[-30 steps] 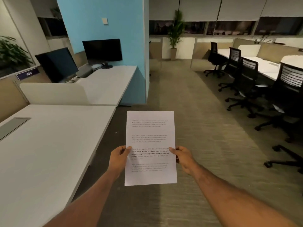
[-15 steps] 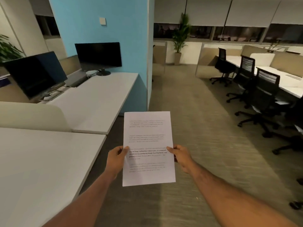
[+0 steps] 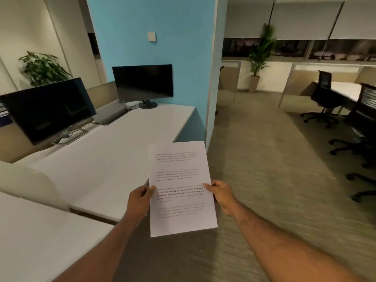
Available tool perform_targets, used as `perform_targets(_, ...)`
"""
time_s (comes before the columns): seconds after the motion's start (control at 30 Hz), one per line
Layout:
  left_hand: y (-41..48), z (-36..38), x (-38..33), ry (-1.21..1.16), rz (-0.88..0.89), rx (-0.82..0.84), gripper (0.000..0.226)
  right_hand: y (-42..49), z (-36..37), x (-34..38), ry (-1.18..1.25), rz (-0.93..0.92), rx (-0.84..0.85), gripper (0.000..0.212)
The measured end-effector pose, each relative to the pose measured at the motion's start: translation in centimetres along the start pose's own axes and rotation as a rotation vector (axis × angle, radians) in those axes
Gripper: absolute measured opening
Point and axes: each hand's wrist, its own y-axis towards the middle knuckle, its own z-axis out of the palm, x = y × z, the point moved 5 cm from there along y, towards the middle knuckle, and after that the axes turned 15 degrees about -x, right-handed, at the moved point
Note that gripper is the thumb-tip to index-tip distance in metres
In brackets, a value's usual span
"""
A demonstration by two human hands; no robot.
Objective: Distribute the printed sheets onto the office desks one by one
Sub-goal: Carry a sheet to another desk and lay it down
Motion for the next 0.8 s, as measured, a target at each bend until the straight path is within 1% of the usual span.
perform_targets(0.13,5.9,2.6,-1.0,0.019,-0.010,-0.062,0.028,7.6,2.7,3.1,-0.047,-0.019,0.038,0.014)
perform_targets(0.23,10.3,3.9,-0.9,-0.051,-0.059,-0.095,0.027,12.7,5.9,4.7,-0.066,-0.028,0.080,0.012)
perform_targets(0.43,20.8,5.4,1.1,-0.058,-0.107,-0.226,0.029,22.3,14.1,6.9,-0.098,-0.041,0.165,0.018)
perform_targets(0.6,31.4,6.3,3.2,-0.134,-0.154,-0.324,0.030,30.8,21.4,8.7,-0.162,-0.054,0.211,0.011)
perform_targets(0.7,36.8,6.7,4.8,-0.166,-0.205,-0.333,0.028,35.4,25.5,9.7,-0.205,-0.041,0.209,0.002)
perform_targets(0.8,41.6,6.5,5.6,-0.179,-0.238,-0.310,0.025,39.4,29.8,11.3,-0.234,-0.059,0.214,0.006)
